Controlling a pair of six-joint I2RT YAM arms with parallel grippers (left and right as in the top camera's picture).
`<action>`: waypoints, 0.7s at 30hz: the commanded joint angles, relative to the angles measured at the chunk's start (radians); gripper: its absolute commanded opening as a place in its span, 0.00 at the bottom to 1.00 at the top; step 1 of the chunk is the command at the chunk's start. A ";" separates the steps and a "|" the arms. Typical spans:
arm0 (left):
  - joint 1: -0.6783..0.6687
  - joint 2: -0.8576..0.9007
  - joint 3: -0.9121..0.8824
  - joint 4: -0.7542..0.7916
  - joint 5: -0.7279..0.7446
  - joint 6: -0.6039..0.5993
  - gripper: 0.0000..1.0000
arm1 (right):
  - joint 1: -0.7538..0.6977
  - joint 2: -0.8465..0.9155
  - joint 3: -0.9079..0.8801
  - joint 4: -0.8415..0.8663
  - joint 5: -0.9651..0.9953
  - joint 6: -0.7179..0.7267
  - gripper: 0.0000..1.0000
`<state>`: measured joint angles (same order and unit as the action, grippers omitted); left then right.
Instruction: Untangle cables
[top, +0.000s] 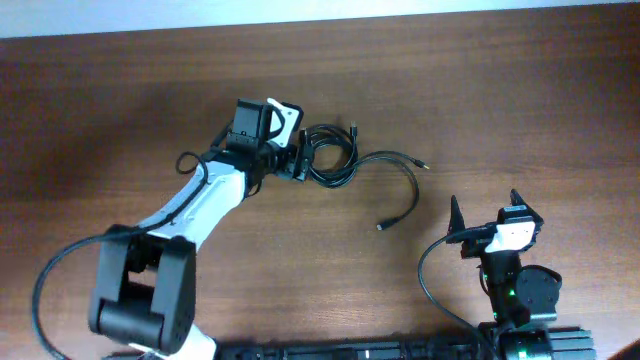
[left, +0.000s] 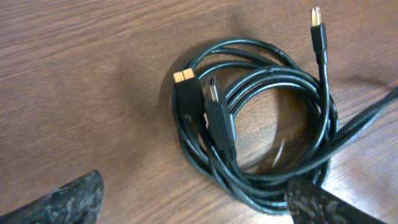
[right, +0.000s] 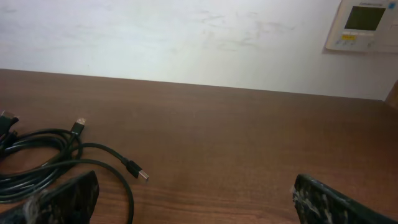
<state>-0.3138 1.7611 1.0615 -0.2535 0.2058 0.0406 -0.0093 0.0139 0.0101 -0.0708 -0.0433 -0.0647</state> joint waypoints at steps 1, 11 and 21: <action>-0.015 0.057 0.014 0.057 -0.003 -0.002 0.86 | 0.003 -0.008 -0.005 -0.005 -0.012 -0.006 0.99; -0.020 0.106 0.014 0.119 -0.004 -0.002 0.64 | 0.003 -0.008 -0.005 -0.004 -0.012 -0.006 0.99; -0.020 0.125 0.014 0.134 -0.018 0.010 0.62 | 0.003 -0.008 -0.005 -0.005 -0.012 -0.006 0.98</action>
<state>-0.3290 1.8721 1.0622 -0.1226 0.2020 0.0380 -0.0093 0.0139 0.0101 -0.0708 -0.0433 -0.0647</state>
